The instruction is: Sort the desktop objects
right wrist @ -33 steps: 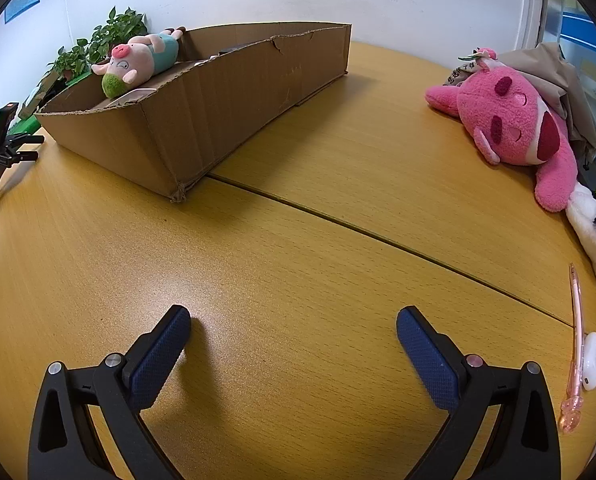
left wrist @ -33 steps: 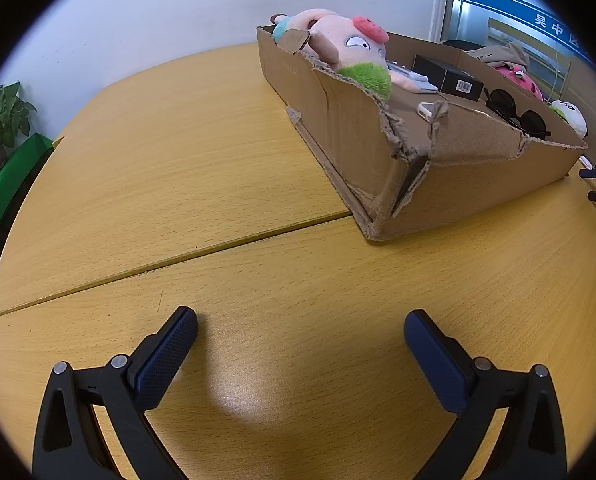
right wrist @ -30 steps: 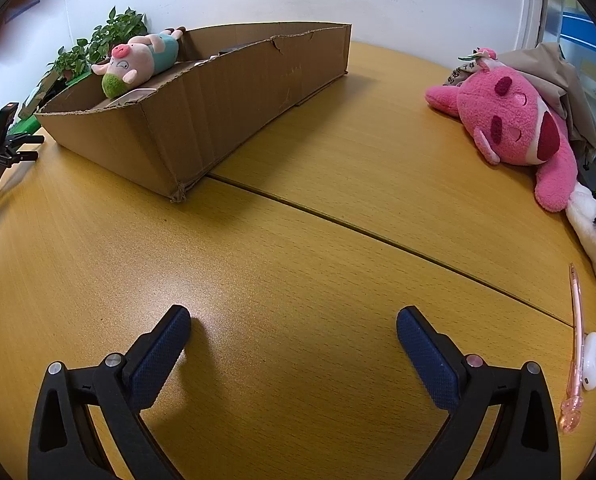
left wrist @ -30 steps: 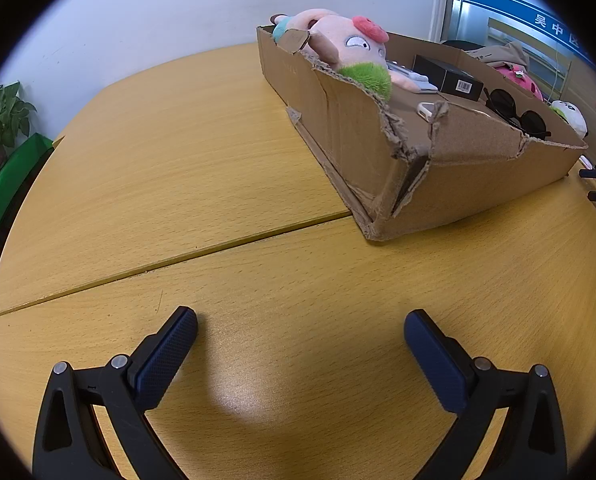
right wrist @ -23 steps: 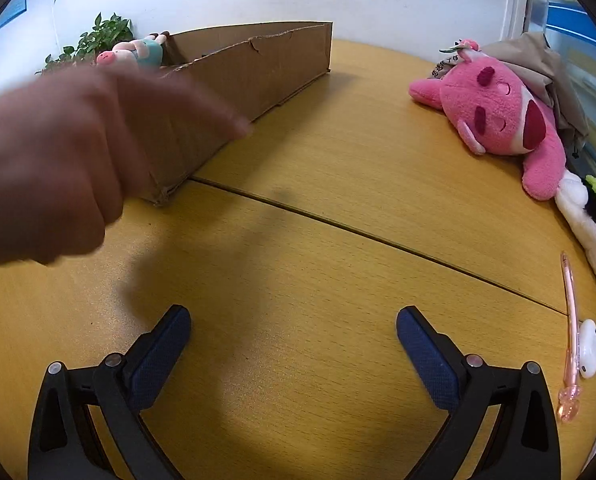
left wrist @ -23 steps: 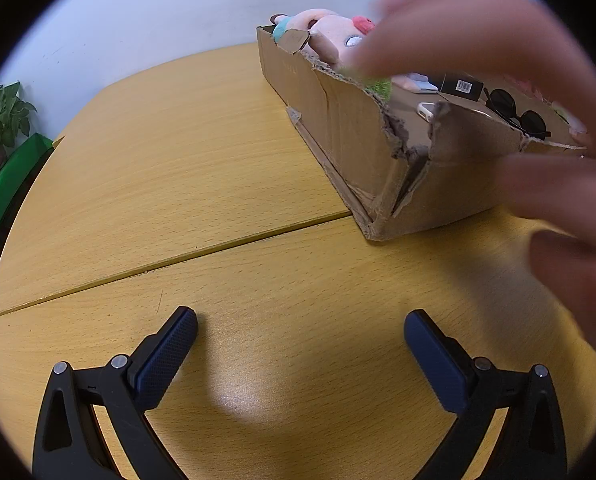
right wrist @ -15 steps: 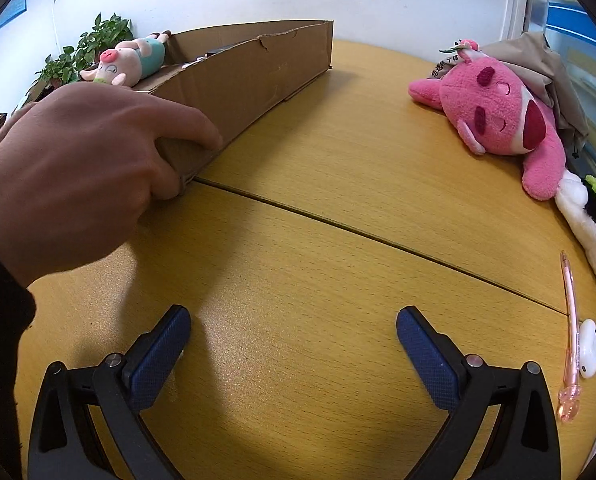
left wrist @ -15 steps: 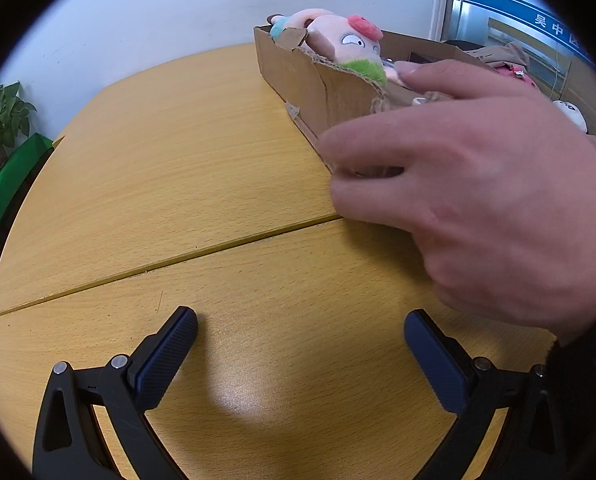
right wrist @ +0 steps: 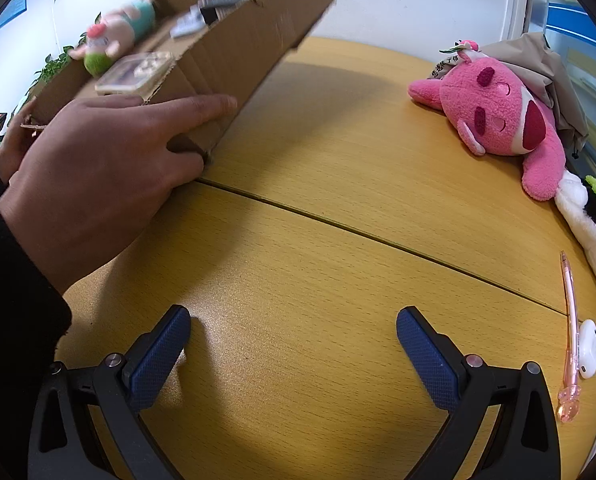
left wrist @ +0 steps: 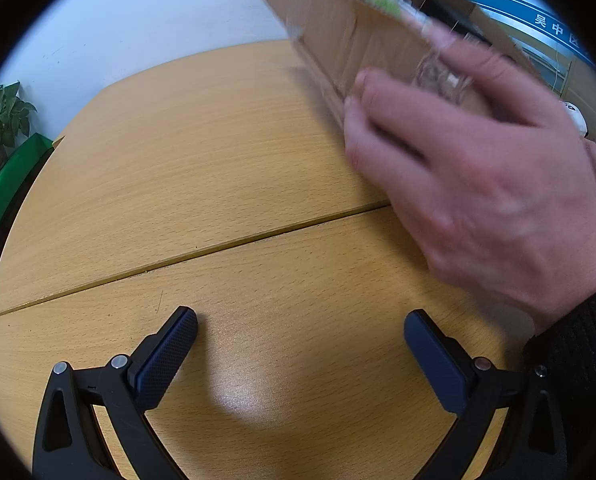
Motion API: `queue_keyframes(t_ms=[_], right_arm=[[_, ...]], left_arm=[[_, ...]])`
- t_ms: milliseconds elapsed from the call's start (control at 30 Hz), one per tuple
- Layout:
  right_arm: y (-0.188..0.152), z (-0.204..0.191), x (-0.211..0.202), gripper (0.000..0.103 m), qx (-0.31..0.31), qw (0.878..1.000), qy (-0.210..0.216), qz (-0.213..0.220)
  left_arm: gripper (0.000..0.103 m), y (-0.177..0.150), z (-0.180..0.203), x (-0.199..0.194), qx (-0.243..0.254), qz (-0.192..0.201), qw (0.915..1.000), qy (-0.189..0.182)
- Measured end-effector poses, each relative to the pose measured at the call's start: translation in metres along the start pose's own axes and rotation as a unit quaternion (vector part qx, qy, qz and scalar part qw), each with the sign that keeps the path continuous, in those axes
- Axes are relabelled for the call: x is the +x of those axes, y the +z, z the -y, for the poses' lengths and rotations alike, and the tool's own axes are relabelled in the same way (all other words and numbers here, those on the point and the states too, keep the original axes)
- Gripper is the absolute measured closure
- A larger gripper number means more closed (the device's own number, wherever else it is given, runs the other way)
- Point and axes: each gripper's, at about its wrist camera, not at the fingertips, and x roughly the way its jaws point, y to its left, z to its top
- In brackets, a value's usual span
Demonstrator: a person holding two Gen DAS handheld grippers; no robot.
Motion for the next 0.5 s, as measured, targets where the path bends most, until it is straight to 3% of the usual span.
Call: queue_keyframes(t_ms=[500], right_arm=[[-0.0003, 0.0003, 0.0000, 0.000, 0.003, 1.000, -0.003, 0.000]], left_arm=[[0.000, -0.0003, 0.0006, -0.0005, 0.000, 0.000, 1.0000, 0.000]])
